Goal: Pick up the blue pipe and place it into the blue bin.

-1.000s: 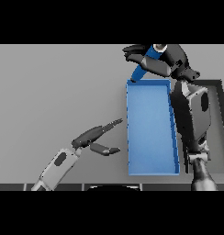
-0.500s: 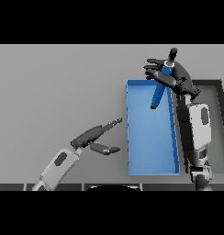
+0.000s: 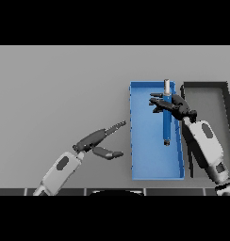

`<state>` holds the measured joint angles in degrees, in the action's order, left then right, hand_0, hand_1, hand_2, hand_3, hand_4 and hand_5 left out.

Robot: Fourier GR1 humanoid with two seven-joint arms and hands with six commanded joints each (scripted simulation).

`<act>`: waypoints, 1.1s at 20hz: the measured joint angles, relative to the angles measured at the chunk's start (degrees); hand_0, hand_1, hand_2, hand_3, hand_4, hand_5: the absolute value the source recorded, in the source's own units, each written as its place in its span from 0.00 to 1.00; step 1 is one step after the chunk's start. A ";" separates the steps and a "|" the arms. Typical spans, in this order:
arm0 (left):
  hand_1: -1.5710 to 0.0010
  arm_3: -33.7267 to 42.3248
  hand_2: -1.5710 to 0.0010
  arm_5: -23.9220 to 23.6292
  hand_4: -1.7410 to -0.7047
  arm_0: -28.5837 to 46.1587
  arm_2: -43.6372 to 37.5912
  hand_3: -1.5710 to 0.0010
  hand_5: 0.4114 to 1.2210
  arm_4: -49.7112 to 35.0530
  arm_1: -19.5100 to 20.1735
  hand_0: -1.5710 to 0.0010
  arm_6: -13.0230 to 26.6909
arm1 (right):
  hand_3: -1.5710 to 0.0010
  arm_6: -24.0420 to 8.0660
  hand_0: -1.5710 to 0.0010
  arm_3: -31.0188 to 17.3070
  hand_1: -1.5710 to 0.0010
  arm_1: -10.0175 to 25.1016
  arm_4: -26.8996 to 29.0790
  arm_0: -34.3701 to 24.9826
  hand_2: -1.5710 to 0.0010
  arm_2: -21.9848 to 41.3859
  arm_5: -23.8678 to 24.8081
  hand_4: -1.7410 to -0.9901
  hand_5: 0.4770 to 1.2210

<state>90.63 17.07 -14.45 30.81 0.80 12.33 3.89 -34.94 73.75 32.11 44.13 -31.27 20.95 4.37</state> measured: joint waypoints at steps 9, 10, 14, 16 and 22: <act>1.00 -0.27 1.00 0.12 0.82 -0.38 -0.40 1.00 0.05 -0.59 -0.15 1.00 1.07 | 0.92 -0.01 0.89 -3.81 0.90 9.75 11.30 -8.32 0.90 23.31 2.30 0.79 0.55; 1.00 -0.54 1.00 0.09 0.81 -0.42 -0.52 1.00 0.05 -0.48 0.00 1.00 1.17 | 0.94 0.07 0.91 -4.09 0.92 9.90 9.79 -8.57 0.92 24.31 1.83 0.81 0.51; 1.00 -0.10 1.00 0.19 0.80 0.74 0.00 1.00 0.06 -0.35 0.01 1.00 0.11 | 0.97 3.40 0.96 -5.83 0.97 9.26 5.45 -9.00 0.97 26.23 1.74 0.82 0.35; 1.00 -0.39 1.00 0.00 0.80 0.31 -0.40 1.00 0.06 -0.62 -0.21 1.00 0.51 | 0.98 2.62 0.98 -6.26 0.98 9.30 4.46 -9.13 0.98 26.82 2.38 0.82 0.31; 1.00 -1.84 1.00 0.28 0.79 -0.85 -0.68 1.00 0.07 -0.68 -0.64 1.00 0.76 | 1.00 3.56 0.99 -6.30 0.99 9.83 5.36 -9.11 0.99 25.84 1.87 0.82 0.26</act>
<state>88.79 17.35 -15.30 30.13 0.12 11.69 4.66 -31.38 67.44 41.95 49.50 -40.38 46.79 6.24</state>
